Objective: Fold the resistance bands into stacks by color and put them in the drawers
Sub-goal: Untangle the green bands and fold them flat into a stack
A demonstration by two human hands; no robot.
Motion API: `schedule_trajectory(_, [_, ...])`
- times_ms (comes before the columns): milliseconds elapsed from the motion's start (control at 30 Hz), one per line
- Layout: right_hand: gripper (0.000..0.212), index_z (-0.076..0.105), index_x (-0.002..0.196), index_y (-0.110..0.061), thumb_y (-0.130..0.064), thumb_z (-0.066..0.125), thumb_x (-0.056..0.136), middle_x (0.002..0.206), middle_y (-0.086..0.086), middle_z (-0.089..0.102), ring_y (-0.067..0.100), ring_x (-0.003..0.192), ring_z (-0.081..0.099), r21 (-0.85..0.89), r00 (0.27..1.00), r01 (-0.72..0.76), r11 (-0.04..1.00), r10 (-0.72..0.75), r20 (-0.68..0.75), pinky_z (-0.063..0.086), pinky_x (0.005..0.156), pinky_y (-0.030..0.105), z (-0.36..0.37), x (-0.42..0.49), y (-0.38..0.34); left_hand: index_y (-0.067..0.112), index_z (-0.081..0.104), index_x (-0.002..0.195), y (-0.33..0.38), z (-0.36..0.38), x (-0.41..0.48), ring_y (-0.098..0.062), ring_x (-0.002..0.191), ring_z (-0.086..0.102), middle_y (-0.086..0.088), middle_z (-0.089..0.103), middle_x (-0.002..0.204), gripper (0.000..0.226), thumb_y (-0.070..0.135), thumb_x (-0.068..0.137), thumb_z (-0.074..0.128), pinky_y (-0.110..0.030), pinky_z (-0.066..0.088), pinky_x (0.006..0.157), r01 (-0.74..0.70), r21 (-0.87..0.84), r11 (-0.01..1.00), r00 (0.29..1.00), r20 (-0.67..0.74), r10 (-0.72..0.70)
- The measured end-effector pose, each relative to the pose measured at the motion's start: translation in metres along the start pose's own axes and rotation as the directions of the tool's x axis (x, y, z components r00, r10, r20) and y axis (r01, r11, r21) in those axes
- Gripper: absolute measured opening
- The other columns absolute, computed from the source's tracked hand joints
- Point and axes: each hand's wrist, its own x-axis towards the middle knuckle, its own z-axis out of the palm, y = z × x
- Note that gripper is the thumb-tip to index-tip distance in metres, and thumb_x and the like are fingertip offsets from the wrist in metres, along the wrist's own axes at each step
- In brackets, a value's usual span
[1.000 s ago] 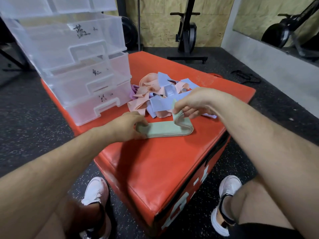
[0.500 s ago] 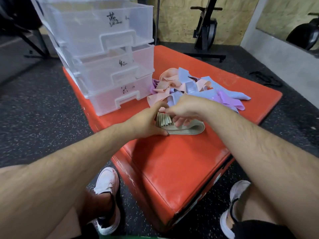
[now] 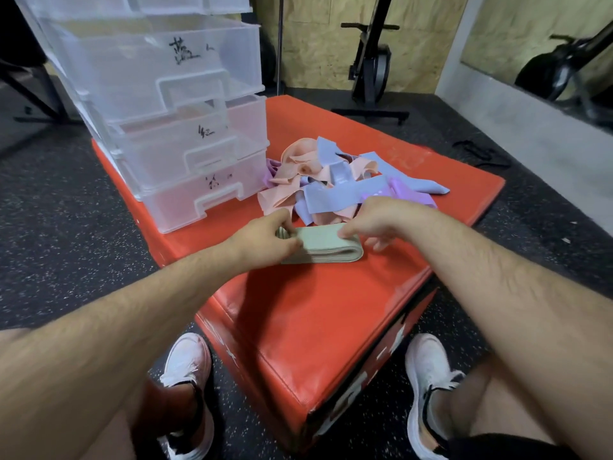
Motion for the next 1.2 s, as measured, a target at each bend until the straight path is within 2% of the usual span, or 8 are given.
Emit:
schedule_trajectory(67, [0.019, 0.055, 0.087, -0.014, -0.024, 0.072, 0.088, 0.087, 0.005, 0.054, 0.015, 0.08, 0.061, 0.157, 0.999, -0.032, 0.987, 0.028, 0.027, 0.052, 0.058, 0.025, 0.008, 0.0, 0.005, 0.019, 0.057, 0.099, 0.003, -0.004, 0.002, -0.017, 0.072, 0.056, 0.001, 0.061, 0.084, 0.019, 0.028, 0.085, 0.067, -0.026, 0.04, 0.057, 0.039, -0.044, 0.998, 0.999, 0.023, -0.038])
schedule_trajectory(267, [0.027, 0.055, 0.074, -0.016, -0.033, 0.076, 0.077, 0.048, -0.003, 0.048, 0.012, 0.036, 0.039, 0.264, 0.999, -0.001, 0.964, 0.015, -0.049, 0.028, 0.038, 0.013, 0.02, -0.001, 0.012, 0.019, 0.049, 0.108, 0.0, -0.014, 0.006, -0.02, 0.066, 0.051, -0.01, 0.059, 0.082, 0.031, 0.009, 0.081, 0.063, -0.031, 0.041, 0.061, 0.102, -0.19, 0.976, 0.985, 0.156, -0.073])
schedule_trajectory(433, [0.025, 0.067, 0.084, -0.015, -0.031, 0.081, 0.072, 0.076, -0.005, 0.061, 0.013, 0.067, 0.057, 0.137, 0.959, 0.275, 0.952, -0.262, -0.106, 0.048, 0.061, 0.026, 0.02, -0.003, 0.019, 0.029, 0.047, 0.131, 0.008, -0.02, 0.003, -0.012, 0.086, 0.062, 0.0, 0.056, 0.124, 0.066, 0.017, 0.069, 0.064, -0.026, 0.053, 0.064, 0.02, -0.173, 0.985, 0.982, 0.189, 0.014])
schedule_trajectory(500, [0.029, 0.068, 0.092, -0.021, -0.031, 0.083, 0.07, 0.08, -0.01, 0.064, 0.007, 0.071, 0.059, 0.082, 0.927, 0.369, 0.926, -0.359, -0.109, 0.05, 0.067, 0.028, 0.017, -0.005, 0.024, 0.031, 0.041, 0.141, 0.009, -0.015, -0.002, -0.015, 0.112, 0.061, 0.004, 0.051, 0.134, 0.081, 0.024, 0.063, 0.063, -0.033, 0.056, 0.086, -0.033, -0.21, 0.977, 0.96, 0.265, 0.089])
schedule_trajectory(600, [0.029, 0.065, 0.093, -0.025, -0.024, 0.084, 0.071, 0.082, -0.012, 0.063, 0.003, 0.069, 0.056, 0.077, 0.889, 0.456, 0.887, -0.45, -0.082, 0.049, 0.068, 0.024, 0.015, -0.007, 0.036, 0.027, 0.042, 0.145, 0.003, -0.008, -0.006, -0.017, 0.119, 0.056, 0.003, 0.053, 0.13, 0.092, 0.049, 0.059, 0.068, -0.036, 0.046, 0.104, -0.173, -0.019, 0.985, 0.936, 0.309, 0.171])
schedule_trajectory(767, [0.039, 0.059, 0.095, -0.029, -0.03, 0.087, 0.068, 0.093, -0.014, 0.066, 0.001, 0.083, 0.061, 0.008, 0.863, 0.499, 0.866, -0.496, -0.097, 0.048, 0.075, 0.025, 0.022, -0.003, 0.063, 0.04, 0.046, 0.137, -0.014, -0.009, -0.005, -0.013, 0.11, 0.052, 0.008, 0.049, 0.117, 0.066, 0.059, 0.077, 0.066, -0.036, 0.044, 0.1, -0.419, 0.203, 0.885, 0.904, 0.187, 0.385])
schedule_trajectory(933, [0.061, 0.05, 0.133, -0.043, -0.035, 0.079, 0.08, 0.124, -0.017, 0.061, -0.002, 0.108, 0.058, -0.109, 0.782, 0.593, 0.797, -0.603, -0.155, 0.044, 0.093, 0.017, 0.03, -0.007, 0.074, 0.043, 0.034, 0.15, -0.015, 0.001, -0.02, -0.01, 0.102, 0.05, 0.008, 0.042, 0.119, 0.064, 0.058, 0.089, 0.049, -0.03, 0.046, 0.096, -0.547, 0.267, 0.793, 0.837, 0.152, 0.526])
schedule_trajectory(1200, [0.048, 0.058, 0.136, -0.031, -0.036, 0.071, 0.09, 0.125, -0.015, 0.06, 0.0, 0.115, 0.054, -0.251, 0.679, 0.665, 0.703, -0.71, -0.188, 0.043, 0.101, 0.023, 0.038, -0.001, 0.085, 0.04, 0.02, 0.155, -0.022, 0.002, -0.018, -0.015, 0.115, 0.043, 0.002, 0.04, 0.13, 0.065, 0.061, 0.094, 0.024, -0.034, 0.039, 0.103, -0.543, 0.358, 0.76, 0.84, 0.223, 0.495])
